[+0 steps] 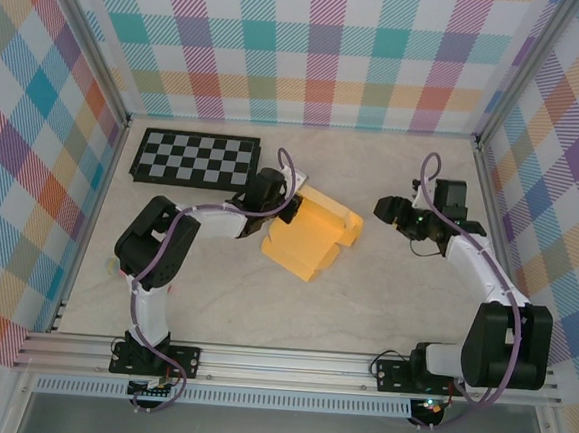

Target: Fold the paper box

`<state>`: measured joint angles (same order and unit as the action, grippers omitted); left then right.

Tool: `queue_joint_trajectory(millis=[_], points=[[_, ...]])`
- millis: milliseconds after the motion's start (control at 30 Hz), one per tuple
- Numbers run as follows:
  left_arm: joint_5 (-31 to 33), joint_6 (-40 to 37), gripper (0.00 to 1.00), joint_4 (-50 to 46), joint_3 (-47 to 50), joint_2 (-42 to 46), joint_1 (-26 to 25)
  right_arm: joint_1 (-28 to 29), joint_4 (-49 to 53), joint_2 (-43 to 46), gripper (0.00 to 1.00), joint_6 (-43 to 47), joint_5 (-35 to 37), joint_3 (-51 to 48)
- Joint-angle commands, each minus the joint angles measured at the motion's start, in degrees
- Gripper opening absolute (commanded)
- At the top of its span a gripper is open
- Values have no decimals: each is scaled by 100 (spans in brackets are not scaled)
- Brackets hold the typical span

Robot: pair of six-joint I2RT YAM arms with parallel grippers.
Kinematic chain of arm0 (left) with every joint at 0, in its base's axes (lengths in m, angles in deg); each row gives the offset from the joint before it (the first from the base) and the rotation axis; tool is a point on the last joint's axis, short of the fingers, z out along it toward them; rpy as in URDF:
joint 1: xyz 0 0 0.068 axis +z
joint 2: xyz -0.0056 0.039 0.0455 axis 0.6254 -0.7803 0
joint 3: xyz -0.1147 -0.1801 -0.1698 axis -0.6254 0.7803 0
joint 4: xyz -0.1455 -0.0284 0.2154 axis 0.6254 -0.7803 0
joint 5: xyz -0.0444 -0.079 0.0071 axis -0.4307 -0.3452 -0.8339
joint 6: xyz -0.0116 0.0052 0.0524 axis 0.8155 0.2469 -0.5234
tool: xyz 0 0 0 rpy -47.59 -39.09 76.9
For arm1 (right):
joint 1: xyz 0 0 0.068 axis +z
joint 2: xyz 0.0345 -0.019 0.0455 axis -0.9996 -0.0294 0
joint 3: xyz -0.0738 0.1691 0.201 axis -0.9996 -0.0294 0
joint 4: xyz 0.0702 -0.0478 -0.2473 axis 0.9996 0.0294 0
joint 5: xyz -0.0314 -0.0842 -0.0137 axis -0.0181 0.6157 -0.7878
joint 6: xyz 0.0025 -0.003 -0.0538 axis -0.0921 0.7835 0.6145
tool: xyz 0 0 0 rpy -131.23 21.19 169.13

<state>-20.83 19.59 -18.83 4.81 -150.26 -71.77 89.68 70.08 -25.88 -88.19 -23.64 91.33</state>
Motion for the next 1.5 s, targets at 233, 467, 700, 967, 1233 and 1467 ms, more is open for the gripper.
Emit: queue_joint_trajectory(millis=[233, 467, 700, 967, 1233, 1467], points=[[207, -274, 0, 576, 418, 153, 45, 19, -79, -92, 62, 620, -476, -325], [190, -176, 12, 796, 497, 77, 36, 141, -86, -390, 62, 792, -400, -299], [71, -172, 17, 1014, 481, -79, 11, 259, -530, -836, 58, 891, -403, -331], [110, -257, 18, 949, 302, -235, -34, 524, -889, -1111, 56, 1076, -379, -302], [181, -323, 11, 998, 372, -202, -47, 992, -1355, -1287, 55, 1211, -460, -338], [261, -248, 7, 889, 442, -105, -57, 1174, -2237, -1269, 54, 946, -311, -717]])
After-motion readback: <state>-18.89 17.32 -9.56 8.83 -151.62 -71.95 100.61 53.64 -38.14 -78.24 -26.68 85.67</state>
